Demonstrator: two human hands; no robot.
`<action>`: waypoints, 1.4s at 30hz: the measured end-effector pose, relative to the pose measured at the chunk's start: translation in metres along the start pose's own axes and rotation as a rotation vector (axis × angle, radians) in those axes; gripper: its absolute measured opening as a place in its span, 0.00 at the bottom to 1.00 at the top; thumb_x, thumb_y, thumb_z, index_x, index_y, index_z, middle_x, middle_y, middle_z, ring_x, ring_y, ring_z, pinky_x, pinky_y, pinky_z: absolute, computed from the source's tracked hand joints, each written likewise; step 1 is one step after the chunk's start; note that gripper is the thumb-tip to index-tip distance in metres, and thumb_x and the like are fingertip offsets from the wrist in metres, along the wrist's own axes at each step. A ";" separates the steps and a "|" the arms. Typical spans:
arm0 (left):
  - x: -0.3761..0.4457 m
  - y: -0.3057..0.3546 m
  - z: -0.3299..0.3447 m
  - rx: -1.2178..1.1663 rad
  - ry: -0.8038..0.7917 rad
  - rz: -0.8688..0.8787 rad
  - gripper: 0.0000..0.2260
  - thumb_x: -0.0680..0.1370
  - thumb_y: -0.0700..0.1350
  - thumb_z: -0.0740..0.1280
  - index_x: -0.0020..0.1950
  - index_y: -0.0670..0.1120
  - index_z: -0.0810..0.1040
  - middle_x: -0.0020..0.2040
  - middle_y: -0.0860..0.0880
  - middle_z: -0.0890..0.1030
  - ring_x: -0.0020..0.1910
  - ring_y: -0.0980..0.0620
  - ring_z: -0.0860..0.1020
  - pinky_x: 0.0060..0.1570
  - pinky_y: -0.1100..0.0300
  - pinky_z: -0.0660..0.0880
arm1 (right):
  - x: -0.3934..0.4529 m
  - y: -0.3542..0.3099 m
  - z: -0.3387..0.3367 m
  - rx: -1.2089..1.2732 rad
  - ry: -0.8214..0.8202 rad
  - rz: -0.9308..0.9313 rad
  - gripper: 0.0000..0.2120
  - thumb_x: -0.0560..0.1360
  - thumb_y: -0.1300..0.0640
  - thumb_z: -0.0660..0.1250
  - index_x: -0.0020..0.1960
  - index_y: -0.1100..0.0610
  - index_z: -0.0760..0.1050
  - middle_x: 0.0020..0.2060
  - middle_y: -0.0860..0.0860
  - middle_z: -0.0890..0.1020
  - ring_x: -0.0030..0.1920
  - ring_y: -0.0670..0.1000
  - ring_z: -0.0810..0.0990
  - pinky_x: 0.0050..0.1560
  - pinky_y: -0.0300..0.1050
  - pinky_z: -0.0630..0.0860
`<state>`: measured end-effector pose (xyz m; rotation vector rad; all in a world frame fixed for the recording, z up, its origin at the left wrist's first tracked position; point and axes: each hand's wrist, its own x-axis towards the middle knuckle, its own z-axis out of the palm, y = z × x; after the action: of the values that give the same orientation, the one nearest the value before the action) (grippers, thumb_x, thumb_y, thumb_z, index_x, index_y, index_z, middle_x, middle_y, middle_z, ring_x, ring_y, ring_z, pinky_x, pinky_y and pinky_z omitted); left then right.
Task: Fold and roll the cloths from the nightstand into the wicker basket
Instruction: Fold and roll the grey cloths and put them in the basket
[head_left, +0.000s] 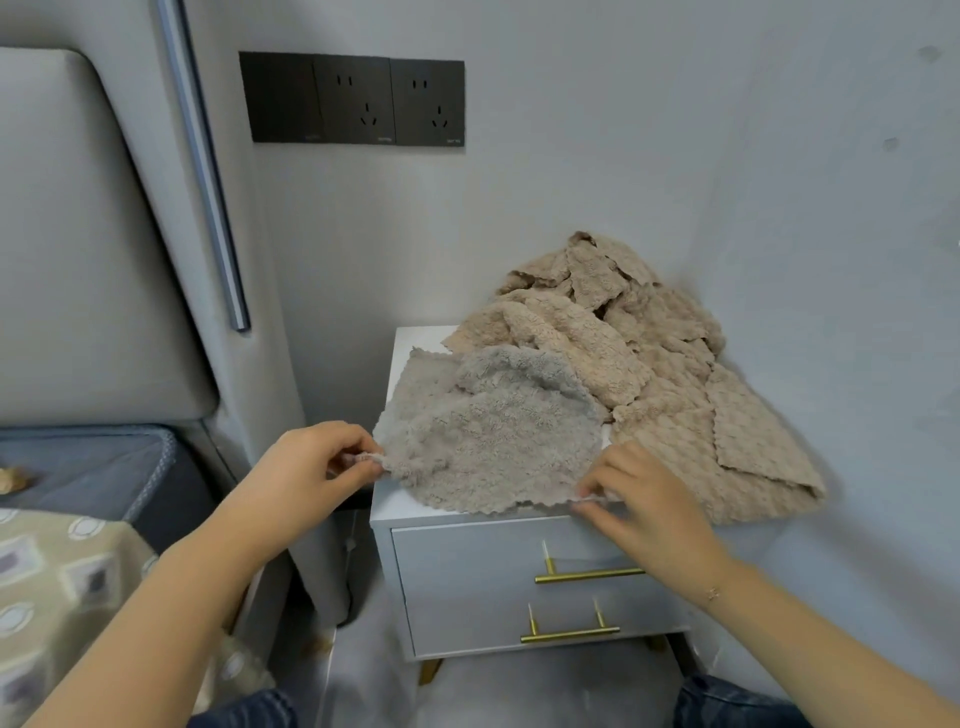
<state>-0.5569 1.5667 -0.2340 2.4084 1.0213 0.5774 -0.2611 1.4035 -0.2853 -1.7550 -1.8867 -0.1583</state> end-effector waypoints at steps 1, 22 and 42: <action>-0.003 0.001 -0.001 0.003 -0.005 0.006 0.03 0.75 0.47 0.71 0.43 0.55 0.80 0.41 0.56 0.81 0.42 0.59 0.77 0.45 0.65 0.74 | -0.001 -0.002 -0.007 0.103 0.027 0.053 0.06 0.72 0.55 0.72 0.41 0.51 0.75 0.43 0.42 0.75 0.48 0.42 0.71 0.49 0.34 0.67; -0.005 0.007 -0.009 -0.808 -0.131 -0.396 0.13 0.75 0.52 0.69 0.44 0.42 0.77 0.40 0.43 0.80 0.39 0.52 0.77 0.40 0.60 0.71 | 0.023 -0.003 -0.047 0.889 0.037 0.579 0.09 0.75 0.52 0.68 0.52 0.57 0.78 0.30 0.52 0.81 0.31 0.46 0.79 0.40 0.39 0.72; 0.070 -0.067 0.041 -0.507 0.085 -0.714 0.18 0.79 0.53 0.65 0.47 0.37 0.79 0.41 0.41 0.81 0.38 0.43 0.78 0.44 0.53 0.74 | 0.115 0.029 0.034 -0.221 0.001 0.416 0.12 0.79 0.48 0.62 0.44 0.56 0.73 0.29 0.50 0.75 0.30 0.51 0.72 0.26 0.42 0.60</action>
<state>-0.5274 1.6498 -0.2909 1.4612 1.4545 0.5798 -0.2430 1.5244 -0.2682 -2.2533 -1.5063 -0.2155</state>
